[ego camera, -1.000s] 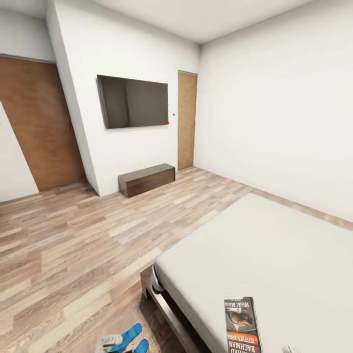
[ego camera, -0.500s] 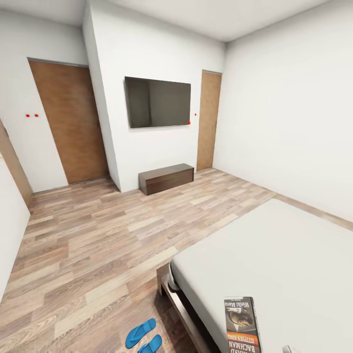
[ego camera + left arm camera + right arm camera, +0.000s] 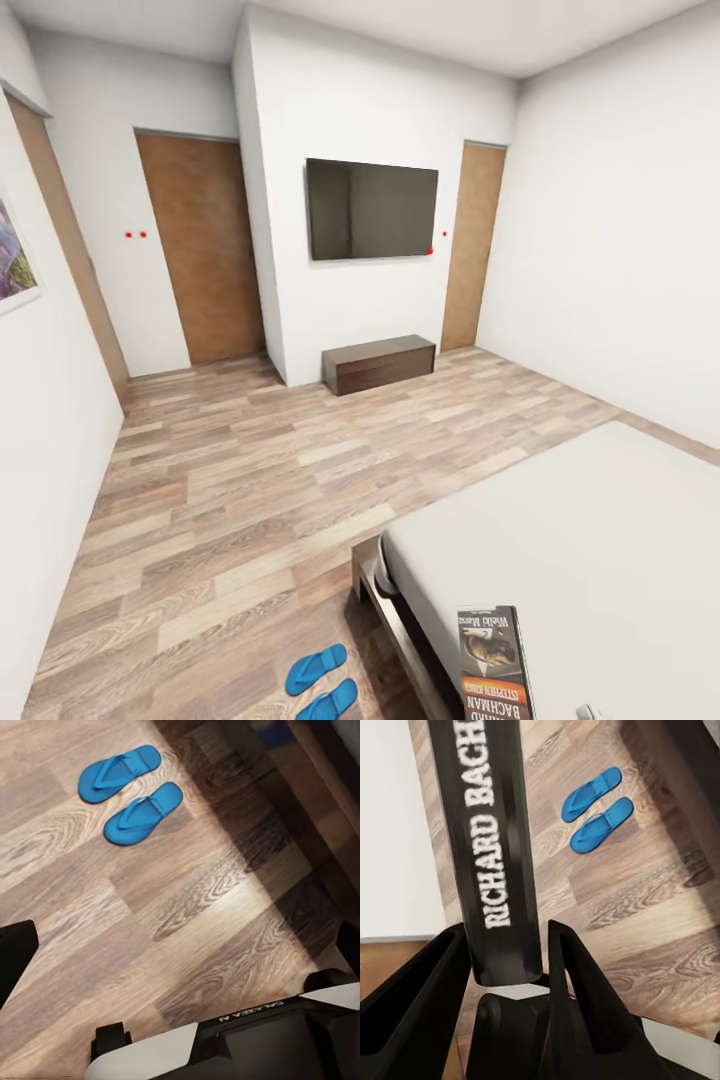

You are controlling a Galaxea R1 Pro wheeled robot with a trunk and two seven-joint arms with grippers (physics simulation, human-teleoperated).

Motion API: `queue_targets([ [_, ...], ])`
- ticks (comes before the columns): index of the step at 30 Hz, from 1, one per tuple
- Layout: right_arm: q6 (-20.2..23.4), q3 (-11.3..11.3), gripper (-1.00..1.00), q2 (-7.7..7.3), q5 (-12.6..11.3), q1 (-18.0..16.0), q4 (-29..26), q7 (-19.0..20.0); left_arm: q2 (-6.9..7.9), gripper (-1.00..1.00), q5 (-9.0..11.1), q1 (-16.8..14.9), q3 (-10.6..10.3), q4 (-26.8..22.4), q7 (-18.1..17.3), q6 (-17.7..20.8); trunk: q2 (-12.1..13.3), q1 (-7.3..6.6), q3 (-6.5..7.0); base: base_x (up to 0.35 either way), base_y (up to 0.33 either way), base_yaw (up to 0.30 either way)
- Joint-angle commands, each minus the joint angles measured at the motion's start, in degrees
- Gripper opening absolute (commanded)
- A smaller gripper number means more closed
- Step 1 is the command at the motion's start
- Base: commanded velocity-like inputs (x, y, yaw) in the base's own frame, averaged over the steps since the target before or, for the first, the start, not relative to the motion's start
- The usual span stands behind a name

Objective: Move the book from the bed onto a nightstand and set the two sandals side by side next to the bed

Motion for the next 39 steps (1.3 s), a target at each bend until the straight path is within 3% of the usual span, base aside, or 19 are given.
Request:
queue_targets([
  [1,0.5,0.2,-1.00,-0.05,-0.7,0.0,-0.1,0.1,0.00,1.00,-0.4,-0.1,0.4,0.1,-0.2,-0.2,-0.1,0.01,-0.09,0.000,0.000,0.281],
  [39,0.5,0.2,-1.00,-0.05,-0.7,0.0,0.0,0.1,0.00,1.00,-0.4,0.0,0.5,0.1,-0.2,-0.2,-0.1,0.01,-0.09,0.000,0.000,0.281],
])
